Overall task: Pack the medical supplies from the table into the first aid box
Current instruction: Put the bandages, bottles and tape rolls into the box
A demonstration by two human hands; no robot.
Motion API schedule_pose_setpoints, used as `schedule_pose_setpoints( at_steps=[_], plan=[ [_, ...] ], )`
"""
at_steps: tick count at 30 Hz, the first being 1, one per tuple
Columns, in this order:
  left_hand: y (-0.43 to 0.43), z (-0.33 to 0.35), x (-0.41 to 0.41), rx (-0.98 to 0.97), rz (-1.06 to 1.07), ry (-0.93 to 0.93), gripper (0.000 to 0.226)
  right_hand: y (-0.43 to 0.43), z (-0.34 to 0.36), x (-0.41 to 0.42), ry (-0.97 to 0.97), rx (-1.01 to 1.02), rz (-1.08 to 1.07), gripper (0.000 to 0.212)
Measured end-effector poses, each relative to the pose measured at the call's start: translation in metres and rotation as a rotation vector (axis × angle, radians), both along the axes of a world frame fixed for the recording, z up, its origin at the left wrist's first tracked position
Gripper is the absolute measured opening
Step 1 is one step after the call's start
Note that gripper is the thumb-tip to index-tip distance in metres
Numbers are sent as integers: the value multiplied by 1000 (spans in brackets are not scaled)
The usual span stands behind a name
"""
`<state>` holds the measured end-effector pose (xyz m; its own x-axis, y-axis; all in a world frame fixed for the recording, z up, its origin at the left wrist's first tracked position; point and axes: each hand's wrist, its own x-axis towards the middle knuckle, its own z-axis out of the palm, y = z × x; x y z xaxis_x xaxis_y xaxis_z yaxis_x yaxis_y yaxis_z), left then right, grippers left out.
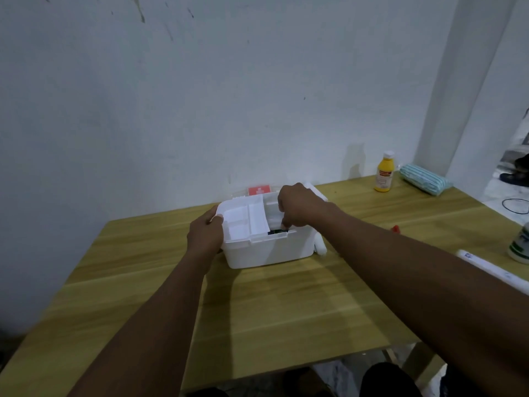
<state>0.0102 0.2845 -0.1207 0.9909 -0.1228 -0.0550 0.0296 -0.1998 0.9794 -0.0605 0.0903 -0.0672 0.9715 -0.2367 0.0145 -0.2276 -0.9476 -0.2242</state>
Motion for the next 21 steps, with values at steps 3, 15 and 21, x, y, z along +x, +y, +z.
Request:
schedule_pose_setpoints(
  at_steps=[3,15,21],
  plan=[
    [1,1,0,6,-9,3,39,3,-6,2,-51,71,-17,46],
    [-1,1,0,6,8,0,41,-2,-14,2,-145,313,-20,38],
    [-5,2,-2,-10,-1,-9,40,-5,-16,1,-166,299,-23,33]
  ],
)
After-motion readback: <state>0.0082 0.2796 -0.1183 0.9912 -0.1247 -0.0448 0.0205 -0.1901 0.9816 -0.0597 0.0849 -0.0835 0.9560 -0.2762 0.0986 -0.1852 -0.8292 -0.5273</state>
